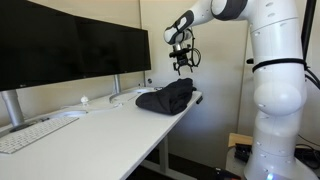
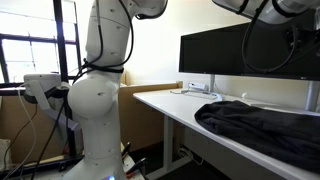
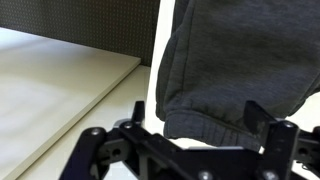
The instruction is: Fold the trousers on the table.
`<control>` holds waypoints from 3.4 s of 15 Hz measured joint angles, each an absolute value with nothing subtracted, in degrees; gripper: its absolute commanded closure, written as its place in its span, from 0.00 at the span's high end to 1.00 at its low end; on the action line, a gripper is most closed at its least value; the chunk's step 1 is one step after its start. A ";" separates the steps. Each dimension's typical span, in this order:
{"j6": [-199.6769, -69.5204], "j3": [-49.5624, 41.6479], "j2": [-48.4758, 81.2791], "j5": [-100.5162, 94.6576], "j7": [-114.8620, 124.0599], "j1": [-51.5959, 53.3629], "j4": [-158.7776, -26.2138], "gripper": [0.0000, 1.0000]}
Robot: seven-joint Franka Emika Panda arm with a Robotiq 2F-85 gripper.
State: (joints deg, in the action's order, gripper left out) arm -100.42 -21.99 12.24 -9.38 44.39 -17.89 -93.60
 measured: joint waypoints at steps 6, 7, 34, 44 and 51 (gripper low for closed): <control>-100.41 -21.64 11.64 -9.38 44.39 -17.68 -93.56 1.00; -100.41 -21.45 11.25 -9.40 44.39 -17.53 -93.55 1.00; -98.91 4.21 -15.14 -6.26 35.24 0.72 -116.36 1.00; -100.71 6.71 -19.57 -4.47 30.52 2.25 -117.93 1.00; -100.71 6.80 -19.98 -4.46 30.51 2.26 -118.06 1.00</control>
State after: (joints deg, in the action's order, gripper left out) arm -100.71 6.80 -19.98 -4.46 30.51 2.26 -118.06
